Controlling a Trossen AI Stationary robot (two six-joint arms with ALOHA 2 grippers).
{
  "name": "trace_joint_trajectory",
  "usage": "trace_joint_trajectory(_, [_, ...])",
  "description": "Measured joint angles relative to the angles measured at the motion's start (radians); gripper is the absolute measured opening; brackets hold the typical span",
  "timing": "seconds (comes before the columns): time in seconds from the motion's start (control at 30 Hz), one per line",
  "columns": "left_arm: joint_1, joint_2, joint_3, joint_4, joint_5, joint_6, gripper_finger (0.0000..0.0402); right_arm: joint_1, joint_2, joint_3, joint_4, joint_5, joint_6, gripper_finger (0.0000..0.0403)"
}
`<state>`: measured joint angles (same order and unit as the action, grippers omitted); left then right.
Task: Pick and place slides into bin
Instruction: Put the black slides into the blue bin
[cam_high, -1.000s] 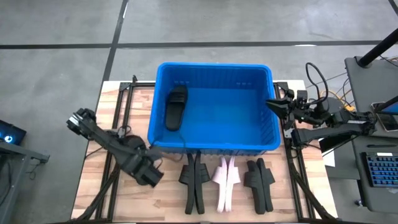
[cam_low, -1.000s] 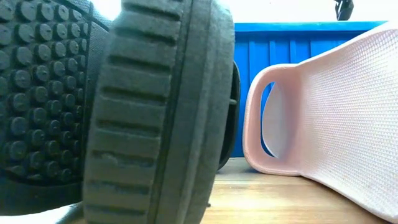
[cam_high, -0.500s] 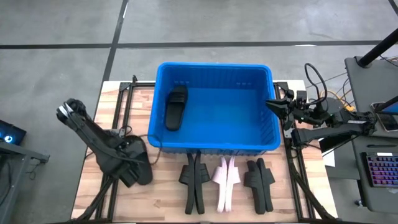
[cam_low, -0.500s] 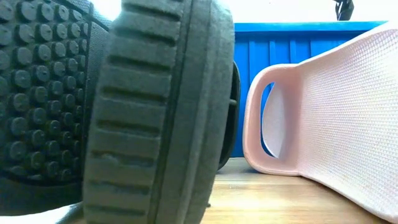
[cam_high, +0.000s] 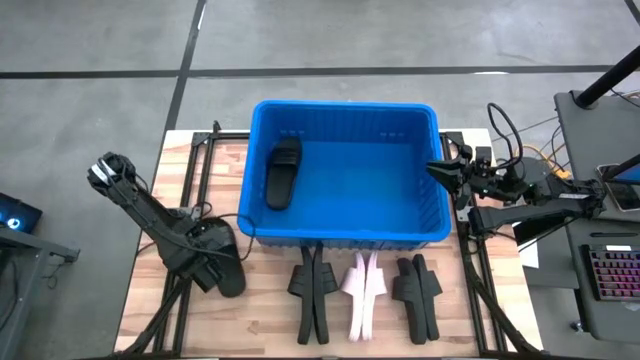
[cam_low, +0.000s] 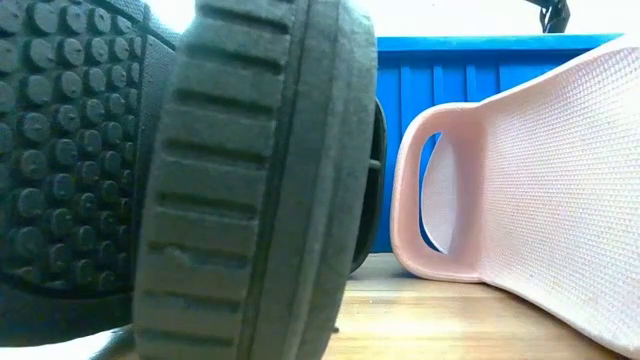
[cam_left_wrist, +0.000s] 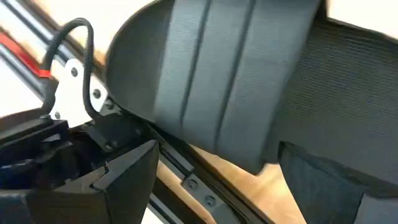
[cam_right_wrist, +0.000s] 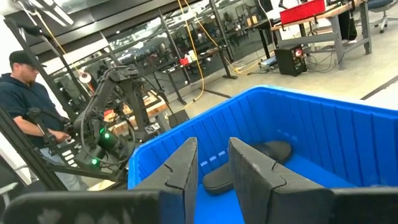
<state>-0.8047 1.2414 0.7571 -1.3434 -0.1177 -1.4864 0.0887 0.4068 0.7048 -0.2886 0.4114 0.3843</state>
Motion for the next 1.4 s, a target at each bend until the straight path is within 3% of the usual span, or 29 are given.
trace_joint_trajectory(0.4, [0.028, 0.216, -0.017, 0.027, -0.011, 0.0, 0.0313, 0.0, 0.0, 0.0, 0.0, 0.0, 0.0, 0.0071])
trace_joint_trajectory(0.63, [0.031, 0.268, -0.019, 0.029, -0.014, 0.006, 0.0301, 0.0, 0.0, 0.0, 0.0, 0.0, 0.0, 0.008])
trace_joint_trajectory(0.83, [0.032, 0.265, -0.029, 0.034, -0.023, 0.002, 0.023, 0.0, 0.0, 0.0, 0.0, 0.0, 0.0, 0.0081])
trace_joint_trajectory(1.17, [0.04, 0.262, -0.034, 0.013, -0.023, 0.004, 0.002, 0.0, 0.0, 0.0, 0.0, 0.0, 0.0, 0.0072])
trace_joint_trajectory(1.4, [0.04, 0.246, 0.008, 0.021, 0.024, 0.13, 0.0006, 0.0, 0.0, 0.0, 0.0, 0.0, -0.002, 0.0069])
